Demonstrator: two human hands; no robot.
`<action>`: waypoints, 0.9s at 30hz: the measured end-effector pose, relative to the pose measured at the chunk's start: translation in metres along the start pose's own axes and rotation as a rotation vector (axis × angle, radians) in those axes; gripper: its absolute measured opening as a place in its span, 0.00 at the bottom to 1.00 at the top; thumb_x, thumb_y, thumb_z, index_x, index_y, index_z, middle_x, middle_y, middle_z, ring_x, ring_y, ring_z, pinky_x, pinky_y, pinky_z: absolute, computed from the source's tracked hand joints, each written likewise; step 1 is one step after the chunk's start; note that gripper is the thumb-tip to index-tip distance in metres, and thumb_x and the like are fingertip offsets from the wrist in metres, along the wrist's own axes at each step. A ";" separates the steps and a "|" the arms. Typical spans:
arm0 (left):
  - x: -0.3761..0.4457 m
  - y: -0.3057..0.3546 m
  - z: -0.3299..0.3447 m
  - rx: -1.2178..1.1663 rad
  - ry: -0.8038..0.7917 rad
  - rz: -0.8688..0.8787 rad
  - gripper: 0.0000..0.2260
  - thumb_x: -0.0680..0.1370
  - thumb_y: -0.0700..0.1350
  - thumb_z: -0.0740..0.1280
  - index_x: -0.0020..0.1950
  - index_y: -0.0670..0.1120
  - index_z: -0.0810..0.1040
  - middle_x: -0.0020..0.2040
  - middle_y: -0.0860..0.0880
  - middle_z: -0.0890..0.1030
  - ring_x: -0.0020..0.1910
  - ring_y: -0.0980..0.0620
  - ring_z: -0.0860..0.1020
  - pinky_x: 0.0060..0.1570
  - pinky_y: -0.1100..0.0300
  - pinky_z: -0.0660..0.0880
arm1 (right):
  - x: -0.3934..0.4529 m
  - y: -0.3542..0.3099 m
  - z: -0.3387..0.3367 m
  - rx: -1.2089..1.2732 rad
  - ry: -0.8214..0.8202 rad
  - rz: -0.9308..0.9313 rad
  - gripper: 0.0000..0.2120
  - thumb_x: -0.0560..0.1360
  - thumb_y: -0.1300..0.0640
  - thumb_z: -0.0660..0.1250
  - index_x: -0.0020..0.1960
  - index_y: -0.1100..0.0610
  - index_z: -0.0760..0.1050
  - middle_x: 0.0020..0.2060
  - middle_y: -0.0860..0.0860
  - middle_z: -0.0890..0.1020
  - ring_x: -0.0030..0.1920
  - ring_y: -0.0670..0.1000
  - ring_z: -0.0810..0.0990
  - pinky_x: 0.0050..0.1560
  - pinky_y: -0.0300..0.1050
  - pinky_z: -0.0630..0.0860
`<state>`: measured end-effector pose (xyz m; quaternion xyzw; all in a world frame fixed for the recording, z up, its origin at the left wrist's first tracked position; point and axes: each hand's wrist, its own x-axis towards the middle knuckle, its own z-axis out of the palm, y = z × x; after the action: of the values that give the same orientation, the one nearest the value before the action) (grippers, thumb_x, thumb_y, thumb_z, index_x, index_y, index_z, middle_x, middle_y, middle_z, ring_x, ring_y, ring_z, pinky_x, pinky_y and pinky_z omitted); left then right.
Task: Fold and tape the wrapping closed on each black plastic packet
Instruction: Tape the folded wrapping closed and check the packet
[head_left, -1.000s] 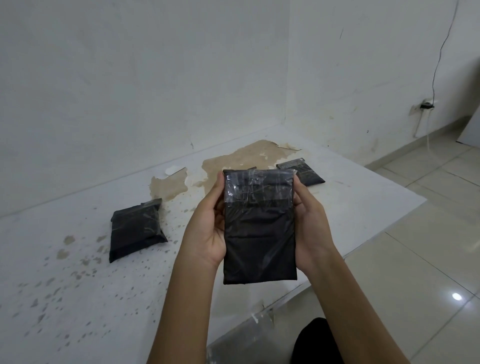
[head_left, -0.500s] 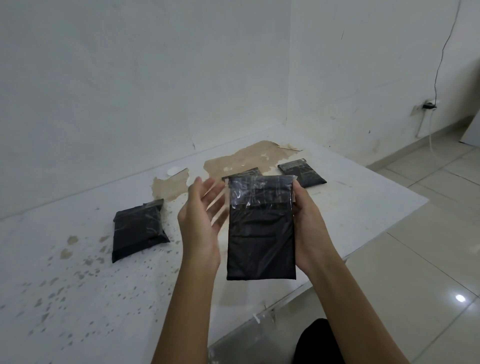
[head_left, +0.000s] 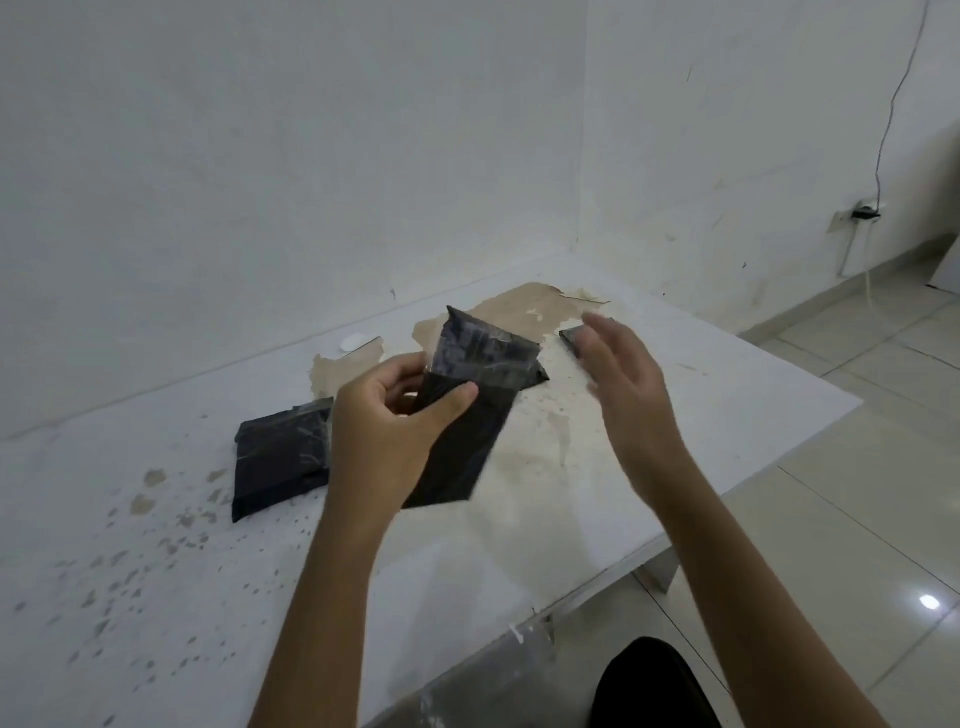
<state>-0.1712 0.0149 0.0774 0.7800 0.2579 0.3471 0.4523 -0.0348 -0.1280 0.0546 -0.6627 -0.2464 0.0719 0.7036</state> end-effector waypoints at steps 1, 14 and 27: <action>0.003 0.002 -0.004 0.045 0.005 0.045 0.16 0.72 0.50 0.79 0.58 0.50 0.82 0.47 0.62 0.83 0.43 0.71 0.81 0.36 0.74 0.77 | 0.004 -0.008 -0.004 -0.091 -0.040 -0.105 0.15 0.81 0.41 0.62 0.66 0.42 0.73 0.57 0.36 0.79 0.61 0.41 0.77 0.64 0.42 0.74; 0.009 0.044 -0.015 -0.150 -0.153 0.006 0.11 0.72 0.49 0.78 0.53 0.49 0.86 0.45 0.54 0.88 0.45 0.55 0.87 0.45 0.63 0.82 | 0.028 -0.060 -0.005 -0.281 -0.383 -0.330 0.07 0.78 0.55 0.70 0.54 0.56 0.82 0.46 0.48 0.86 0.48 0.46 0.85 0.49 0.42 0.82; 0.003 0.041 0.000 -0.386 -0.089 -0.311 0.09 0.73 0.50 0.78 0.46 0.44 0.88 0.43 0.46 0.88 0.46 0.46 0.87 0.51 0.53 0.82 | 0.028 -0.055 -0.004 -0.295 -0.450 -0.320 0.09 0.75 0.58 0.74 0.54 0.60 0.83 0.45 0.51 0.86 0.45 0.45 0.84 0.46 0.36 0.80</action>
<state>-0.1660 -0.0017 0.1151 0.6445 0.2836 0.2815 0.6519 -0.0212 -0.1257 0.1151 -0.6780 -0.5048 0.0685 0.5299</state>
